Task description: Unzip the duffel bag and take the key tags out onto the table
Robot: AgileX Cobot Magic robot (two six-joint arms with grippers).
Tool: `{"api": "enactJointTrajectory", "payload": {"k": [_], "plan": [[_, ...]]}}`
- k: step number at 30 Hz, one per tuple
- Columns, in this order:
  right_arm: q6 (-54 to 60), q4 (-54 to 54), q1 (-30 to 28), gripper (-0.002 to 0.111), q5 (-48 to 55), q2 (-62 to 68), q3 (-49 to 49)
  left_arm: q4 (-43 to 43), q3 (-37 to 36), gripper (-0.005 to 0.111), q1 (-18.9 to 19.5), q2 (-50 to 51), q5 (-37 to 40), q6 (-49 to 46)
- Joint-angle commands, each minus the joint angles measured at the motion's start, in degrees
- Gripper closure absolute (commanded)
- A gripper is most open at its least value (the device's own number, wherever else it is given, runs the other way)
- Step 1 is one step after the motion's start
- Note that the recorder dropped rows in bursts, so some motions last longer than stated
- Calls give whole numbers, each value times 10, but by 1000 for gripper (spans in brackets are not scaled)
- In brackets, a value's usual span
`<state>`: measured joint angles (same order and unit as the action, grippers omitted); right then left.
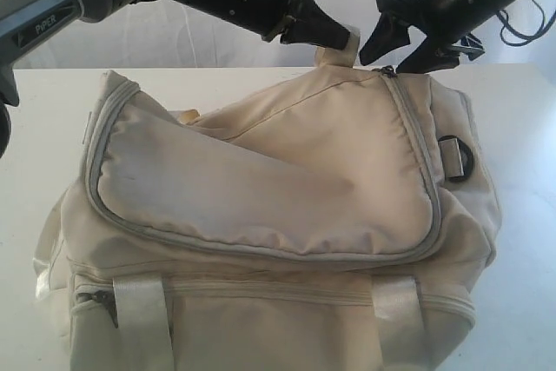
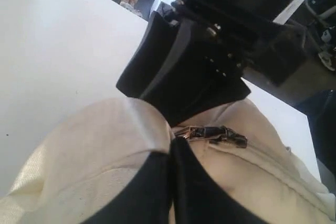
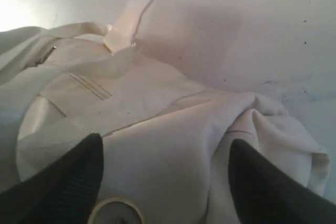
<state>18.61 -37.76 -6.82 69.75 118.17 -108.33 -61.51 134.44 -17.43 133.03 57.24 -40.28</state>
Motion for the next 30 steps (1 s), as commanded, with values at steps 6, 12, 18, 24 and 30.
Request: {"api": "enactJointTrajectory", "payload": {"k": [6,12,18,24,30], "plan": [[-16,23,12,45,2,-27,-2,-8,10,107,-4,-23,-16,26],[-23,70,42,45,2,-30,-2,-8,10,107,-4,-23,-18,26],[-58,101,46,50,2,-30,-2,-8,10,107,-4,-23,-22,26],[-64,98,57,74,2,-34,-2,-8,10,107,-4,-23,-25,26],[-64,102,57,108,2,-54,-2,-7,10,107,-4,-23,-24,26]]}}
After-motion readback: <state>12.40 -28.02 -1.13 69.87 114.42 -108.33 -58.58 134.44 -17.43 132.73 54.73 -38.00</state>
